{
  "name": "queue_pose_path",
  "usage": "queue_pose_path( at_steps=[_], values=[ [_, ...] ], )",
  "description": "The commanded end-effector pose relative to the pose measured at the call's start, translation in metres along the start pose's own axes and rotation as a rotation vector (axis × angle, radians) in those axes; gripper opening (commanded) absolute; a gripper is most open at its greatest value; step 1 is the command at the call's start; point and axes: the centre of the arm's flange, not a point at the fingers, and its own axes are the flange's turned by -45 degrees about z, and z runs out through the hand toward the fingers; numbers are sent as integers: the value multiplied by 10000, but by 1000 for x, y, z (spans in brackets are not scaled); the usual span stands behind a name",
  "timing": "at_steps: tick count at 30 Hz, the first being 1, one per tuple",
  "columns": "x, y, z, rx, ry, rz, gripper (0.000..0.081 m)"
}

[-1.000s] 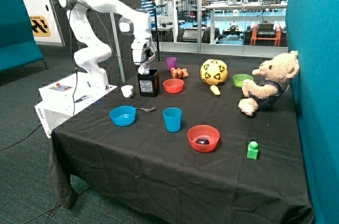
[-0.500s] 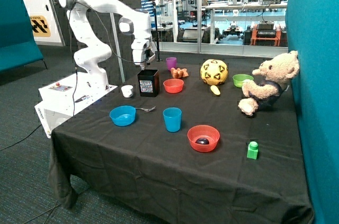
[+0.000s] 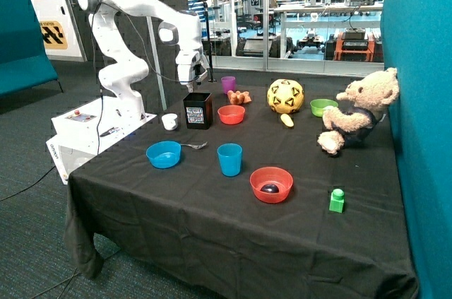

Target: Throw away the rubbish paper

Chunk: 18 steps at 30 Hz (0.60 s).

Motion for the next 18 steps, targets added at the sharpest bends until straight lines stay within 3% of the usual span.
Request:
queue_pose_path(
  at_steps=[1,6,11,18],
  values=[
    [3,-2,-16,37,-120,-394,662],
    [4,-5,-20,38,-120,-616,491],
    [1,-9,-21,39,-120,-805,432],
    [-2,-11,-21,40,-120,-932,448]
  ],
)
